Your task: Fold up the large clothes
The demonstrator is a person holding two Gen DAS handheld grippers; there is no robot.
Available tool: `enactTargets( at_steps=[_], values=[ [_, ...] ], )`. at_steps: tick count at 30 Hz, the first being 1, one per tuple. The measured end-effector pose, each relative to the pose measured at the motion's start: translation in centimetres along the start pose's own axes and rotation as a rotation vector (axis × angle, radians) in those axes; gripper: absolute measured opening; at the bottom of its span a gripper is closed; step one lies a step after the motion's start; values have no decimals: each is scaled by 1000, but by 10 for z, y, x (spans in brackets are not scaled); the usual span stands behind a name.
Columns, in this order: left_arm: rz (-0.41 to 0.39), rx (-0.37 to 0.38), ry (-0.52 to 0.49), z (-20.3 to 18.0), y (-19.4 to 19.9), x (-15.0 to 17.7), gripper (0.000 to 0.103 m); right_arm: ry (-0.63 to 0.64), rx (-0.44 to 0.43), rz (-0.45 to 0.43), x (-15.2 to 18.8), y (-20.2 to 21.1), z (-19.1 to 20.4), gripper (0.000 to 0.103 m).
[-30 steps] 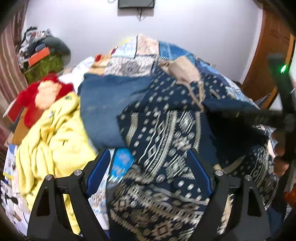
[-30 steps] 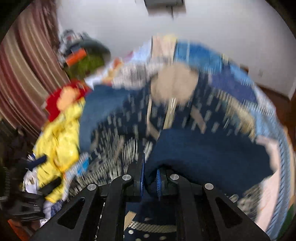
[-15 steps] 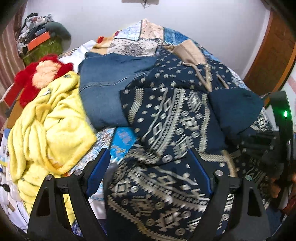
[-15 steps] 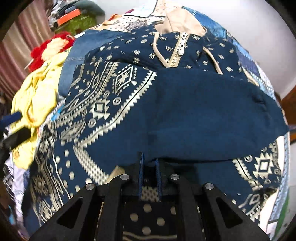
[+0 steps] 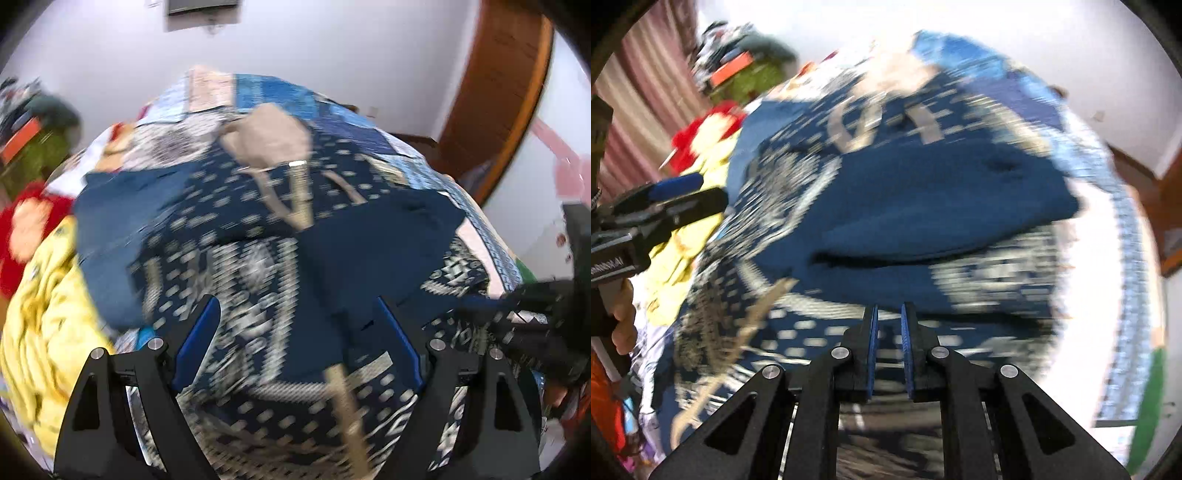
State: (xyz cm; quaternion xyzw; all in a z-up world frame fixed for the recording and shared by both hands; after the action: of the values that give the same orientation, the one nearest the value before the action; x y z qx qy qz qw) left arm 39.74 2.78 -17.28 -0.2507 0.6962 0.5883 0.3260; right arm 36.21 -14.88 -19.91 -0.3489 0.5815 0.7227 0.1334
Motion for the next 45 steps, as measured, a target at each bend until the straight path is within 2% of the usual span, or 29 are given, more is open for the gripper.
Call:
enactTargets(
  at_steps=[6,9,12,13,17,18,19,20,25,30,34,37,40,42,45],
  values=[
    [74,93,-129,-76,-59,-15,85,-98,112,-49,-7,19,-84,9],
    [132,127,-191,-105,-90,-13,85,-155,124,-53,-2,24,-118,8],
    [191,145,-216,-131,-122,-10,85,-182,121,-43,4,22,-136,8],
    [195,159,-219,-136,-126,-9,80,-186,120,-39,6,19,-138,8],
    [185,188,-244,-156,-145,-14,43,-199,94,-20,13,11,-142,8],
    [179,191,-245,-157,-147,-15,37,-200,87,-16,13,10,-141,8],
    [166,189,-247,-158,-148,-19,21,-199,83,-15,14,9,-140,8],
    [156,177,-246,-158,-147,-21,9,-198,81,-16,13,7,-138,8],
    [30,162,-148,-129,-110,-49,5,-171,68,-56,-1,10,-121,8],
    [-102,112,-41,-60,-53,-80,4,-79,91,-100,-26,7,-90,8],
    [-153,20,21,10,-11,-77,4,-6,123,-77,-34,-13,-68,8],
    [-147,-51,66,56,4,-62,4,48,178,-13,-30,-39,-62,8],
    [-94,-116,135,104,5,-34,4,49,211,61,-19,-62,-69,8],
    [-43,-123,162,118,-1,-17,4,10,194,62,-16,-64,-76,8],
    [45,-84,192,128,-18,6,4,-57,155,67,-14,-62,-87,8]
  ],
)
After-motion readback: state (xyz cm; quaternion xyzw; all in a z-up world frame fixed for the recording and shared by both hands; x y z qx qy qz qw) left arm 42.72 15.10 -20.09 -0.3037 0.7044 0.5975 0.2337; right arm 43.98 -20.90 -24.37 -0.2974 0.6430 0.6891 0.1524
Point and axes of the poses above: each gripper's, at about its wrist camera, not at the fingertips, and y roughly against the way its jaws point, z to its left, x to its underside, the point moved 3 cm from there along -y, roughly the way its jaws point, and after that the axes turned 11 degrees about -z, right-handed, at the moved point
